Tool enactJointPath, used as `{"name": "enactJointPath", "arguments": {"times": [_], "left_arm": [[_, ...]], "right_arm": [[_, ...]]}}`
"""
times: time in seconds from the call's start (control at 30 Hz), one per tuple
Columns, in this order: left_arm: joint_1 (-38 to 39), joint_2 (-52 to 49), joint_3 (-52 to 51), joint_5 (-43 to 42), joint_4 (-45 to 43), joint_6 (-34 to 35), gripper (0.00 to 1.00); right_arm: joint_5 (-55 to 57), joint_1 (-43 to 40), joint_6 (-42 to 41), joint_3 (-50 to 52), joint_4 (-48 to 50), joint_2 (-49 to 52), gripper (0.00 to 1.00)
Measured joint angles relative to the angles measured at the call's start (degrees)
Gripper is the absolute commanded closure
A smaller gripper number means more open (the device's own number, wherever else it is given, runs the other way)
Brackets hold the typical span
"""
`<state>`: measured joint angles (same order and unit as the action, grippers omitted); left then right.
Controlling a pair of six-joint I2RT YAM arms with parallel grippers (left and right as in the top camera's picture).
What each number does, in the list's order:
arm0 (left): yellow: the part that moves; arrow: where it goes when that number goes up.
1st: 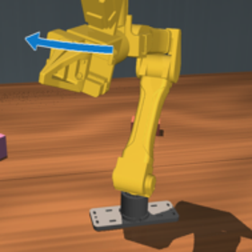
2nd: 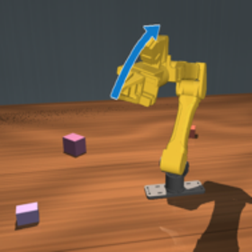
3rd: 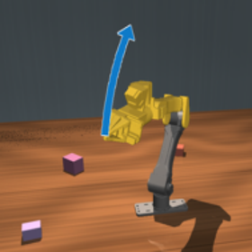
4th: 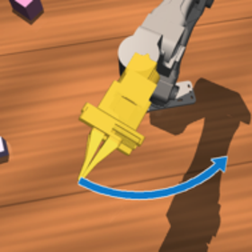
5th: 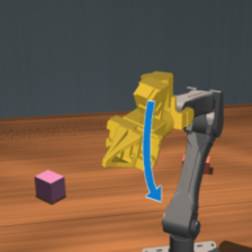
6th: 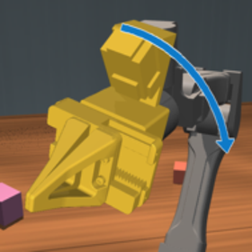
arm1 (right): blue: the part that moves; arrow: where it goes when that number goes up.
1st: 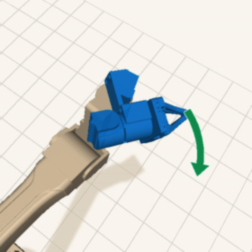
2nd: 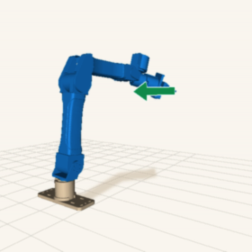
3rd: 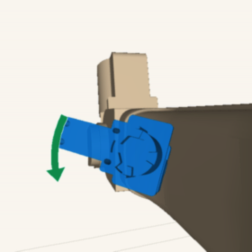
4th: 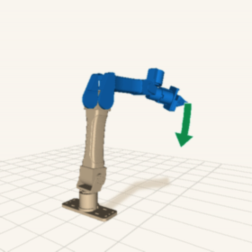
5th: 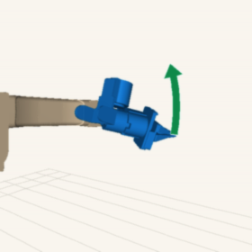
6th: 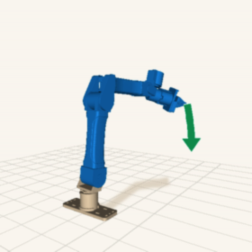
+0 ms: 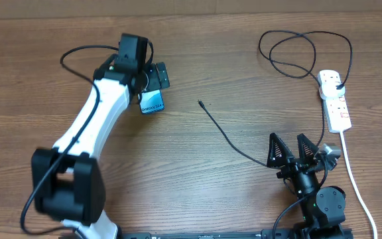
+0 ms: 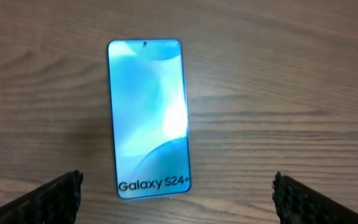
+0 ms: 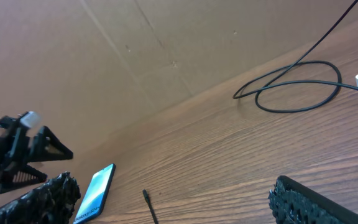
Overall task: Plug charger to phone and switch on socket
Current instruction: 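Move the left gripper forward over the Galaxy S24+ phone, then lower the left gripper and close it on the phone's long edges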
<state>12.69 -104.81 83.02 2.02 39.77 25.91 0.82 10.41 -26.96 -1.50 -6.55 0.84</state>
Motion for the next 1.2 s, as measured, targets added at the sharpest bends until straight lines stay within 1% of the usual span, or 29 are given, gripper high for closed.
{"name": "enactJointPath", "arguments": {"times": [0.13,0.23,0.5,0.77,1.2], "left_arm": [[0.02,-6.99,6.97,0.42,6.01,1.22,0.0],[0.11,-10.99,9.94,0.5,8.35,1.51,0.0],[0.48,-18.29,11.26,0.59,10.38,2.21,0.0],[0.48,-18.97,11.3,0.9,10.45,2.27,0.0],[0.48,-18.97,11.32,1.22,11.04,-2.99,0.0]], "right_arm": [[0.02,0.0,0.02,0.0,-0.02,0.0,0.0],[0.0,0.0,0.02,0.0,0.0,0.0,0.0],[-0.02,0.0,0.02,0.0,0.0,0.0,0.0],[0.0,0.0,0.02,0.0,0.0,0.0,0.0],[0.0,0.0,0.02,0.0,-0.02,0.0,0.0]]}}
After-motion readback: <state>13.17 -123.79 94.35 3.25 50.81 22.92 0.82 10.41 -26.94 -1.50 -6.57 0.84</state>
